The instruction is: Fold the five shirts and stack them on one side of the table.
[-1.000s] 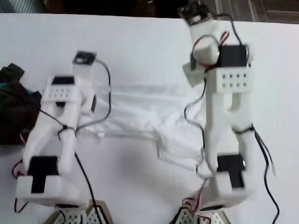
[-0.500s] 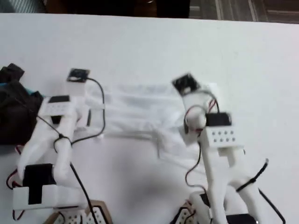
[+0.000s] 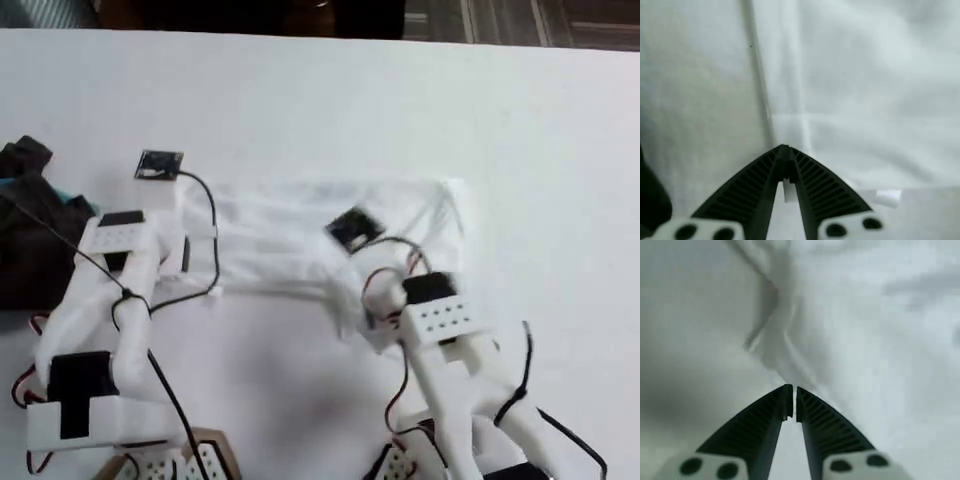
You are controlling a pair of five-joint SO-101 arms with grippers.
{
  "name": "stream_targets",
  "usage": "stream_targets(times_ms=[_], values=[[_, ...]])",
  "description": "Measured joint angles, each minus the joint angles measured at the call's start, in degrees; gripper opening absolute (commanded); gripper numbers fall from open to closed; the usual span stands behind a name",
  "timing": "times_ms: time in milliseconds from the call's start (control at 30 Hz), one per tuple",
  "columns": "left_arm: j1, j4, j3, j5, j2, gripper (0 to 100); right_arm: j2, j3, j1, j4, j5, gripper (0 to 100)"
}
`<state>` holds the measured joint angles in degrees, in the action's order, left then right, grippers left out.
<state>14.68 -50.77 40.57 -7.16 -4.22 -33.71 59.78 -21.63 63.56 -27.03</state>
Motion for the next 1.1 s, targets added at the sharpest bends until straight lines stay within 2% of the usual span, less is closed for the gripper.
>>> stream_targets(times_ms=[233, 400, 567, 1100], values=[[0.00, 0.00, 0.00, 0.00, 0.00, 3, 0.00, 3.34, -0.79, -7.56, -3.34, 2.9], [-0.62, 0.00, 0.18, 0.09, 0.00, 3, 0.00, 3.34, 1.41, -8.88, -3.43, 11.9], [-2.37, 0.00, 0.18, 0.00, 0.00, 3, 0.00, 3.69, 1.93, -8.88, -3.78, 8.4], [-2.55, 0.00, 0.18, 0.00, 0.00, 3, 0.00, 7.65, 1.85, -9.85, -3.78, 8.4]])
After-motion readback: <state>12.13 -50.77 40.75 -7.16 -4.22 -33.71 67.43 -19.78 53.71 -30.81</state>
